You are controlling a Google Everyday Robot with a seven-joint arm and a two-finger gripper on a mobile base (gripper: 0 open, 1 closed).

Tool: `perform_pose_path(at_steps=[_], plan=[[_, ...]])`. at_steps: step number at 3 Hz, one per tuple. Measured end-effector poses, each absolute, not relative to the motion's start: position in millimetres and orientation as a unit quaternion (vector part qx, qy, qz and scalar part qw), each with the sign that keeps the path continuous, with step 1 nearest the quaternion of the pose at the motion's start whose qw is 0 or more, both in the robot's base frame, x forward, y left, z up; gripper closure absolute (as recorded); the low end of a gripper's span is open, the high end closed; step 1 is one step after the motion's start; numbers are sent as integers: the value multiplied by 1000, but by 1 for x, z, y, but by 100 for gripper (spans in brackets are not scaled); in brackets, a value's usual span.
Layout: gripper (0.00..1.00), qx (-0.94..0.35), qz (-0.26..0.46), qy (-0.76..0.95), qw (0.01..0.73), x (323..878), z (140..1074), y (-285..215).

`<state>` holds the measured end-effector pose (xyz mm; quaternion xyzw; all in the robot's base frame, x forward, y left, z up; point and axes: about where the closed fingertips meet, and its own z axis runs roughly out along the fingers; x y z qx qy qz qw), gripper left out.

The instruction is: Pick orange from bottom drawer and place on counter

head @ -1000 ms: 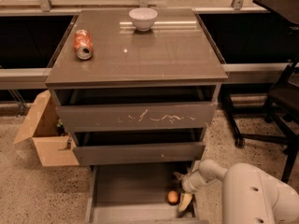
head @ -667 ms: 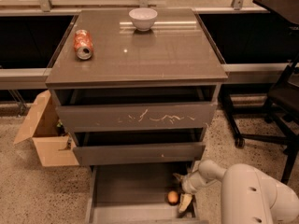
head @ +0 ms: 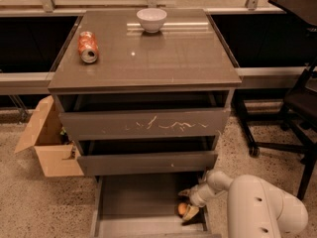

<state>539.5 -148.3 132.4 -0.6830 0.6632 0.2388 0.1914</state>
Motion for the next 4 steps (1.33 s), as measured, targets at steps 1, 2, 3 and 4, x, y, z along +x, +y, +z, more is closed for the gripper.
perform_pose_path(at_steps=[1, 2, 3, 4], plan=[[54, -684, 249, 662, 180, 538, 122, -145], [77, -685, 254, 660, 176, 537, 120, -145], [100, -702, 284, 610, 234, 525, 179, -146], [100, -721, 301, 555, 286, 515, 229, -155]])
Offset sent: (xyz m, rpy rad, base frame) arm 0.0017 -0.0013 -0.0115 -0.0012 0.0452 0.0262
